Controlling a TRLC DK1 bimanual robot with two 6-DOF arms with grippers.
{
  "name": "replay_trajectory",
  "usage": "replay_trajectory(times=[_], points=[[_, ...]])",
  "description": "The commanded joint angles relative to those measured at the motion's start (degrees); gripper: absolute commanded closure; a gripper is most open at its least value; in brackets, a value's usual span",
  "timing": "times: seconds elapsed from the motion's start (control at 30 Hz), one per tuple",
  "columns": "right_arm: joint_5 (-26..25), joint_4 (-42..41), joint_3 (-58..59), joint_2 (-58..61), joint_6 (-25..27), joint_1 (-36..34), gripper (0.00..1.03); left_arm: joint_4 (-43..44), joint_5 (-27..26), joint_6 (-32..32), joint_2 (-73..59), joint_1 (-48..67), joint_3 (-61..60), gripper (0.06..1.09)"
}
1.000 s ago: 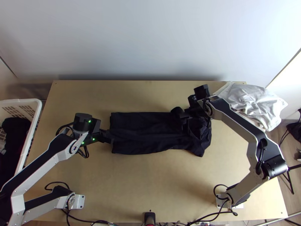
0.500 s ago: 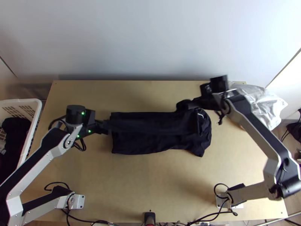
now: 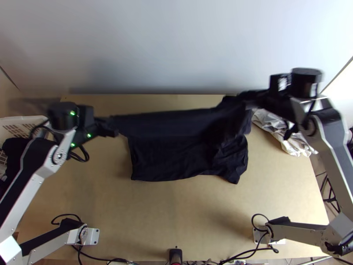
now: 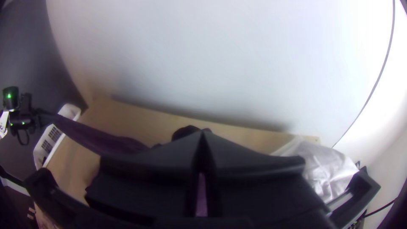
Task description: Fold the t-shirt
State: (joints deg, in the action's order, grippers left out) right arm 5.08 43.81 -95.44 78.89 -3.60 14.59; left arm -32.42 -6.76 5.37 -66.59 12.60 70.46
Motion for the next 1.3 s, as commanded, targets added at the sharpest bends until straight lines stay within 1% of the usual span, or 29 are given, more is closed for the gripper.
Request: replay_trajectory(times=[0.0,0.2,0.33,0.43,0.63,0.77,0.93,1.07,1.13,1.27], points=[[-2.7,2.4,-10.4,-2.4,0.4,-0.4,1.00,-3.3,0.1,0.0,0.0,-2.3,12.3,1.05],[-6.3,2.9,-14.2,-5.9,3.0,1.1,1.00,-7.1,0.1,0.0,0.4,-3.8,22.4,1.05],[-10.1,2.8,-16.2,-9.2,7.3,3.9,1.00,-9.7,0.1,-0.4,1.9,-4.1,27.9,1.05],[-12.0,2.9,-17.2,-11.8,9.7,5.4,1.00,-10.3,0.8,-1.0,3.7,-4.1,30.4,1.05],[-12.9,3.5,-18.6,-17.3,12.6,5.6,1.00,-10.3,3.0,-2.9,8.1,-4.2,34.5,1.05],[-13.1,4.8,-18.6,-20.3,14.3,5.5,1.00,-10.7,3.2,-4.9,11.7,-4.3,36.9,1.05],[-12.7,7.3,-20.7,-22.7,14.8,5.8,1.00,-15.1,3.2,-7.2,12.3,-4.2,43.4,1.05],[-12.5,11.7,-24.0,-23.3,14.4,5.8,1.00,-19.3,2.9,-7.7,13.7,-4.2,45.6,1.05],[-12.5,14.1,-25.6,-23.8,14.2,5.8,1.00,-22.2,1.7,-7.6,15.0,-4.2,45.8,1.05],[-12.5,19.2,-29.2,-24.3,12.7,5.6,1.00,-30.0,-2.9,-6.7,17.6,-4.2,45.9,1.05]])
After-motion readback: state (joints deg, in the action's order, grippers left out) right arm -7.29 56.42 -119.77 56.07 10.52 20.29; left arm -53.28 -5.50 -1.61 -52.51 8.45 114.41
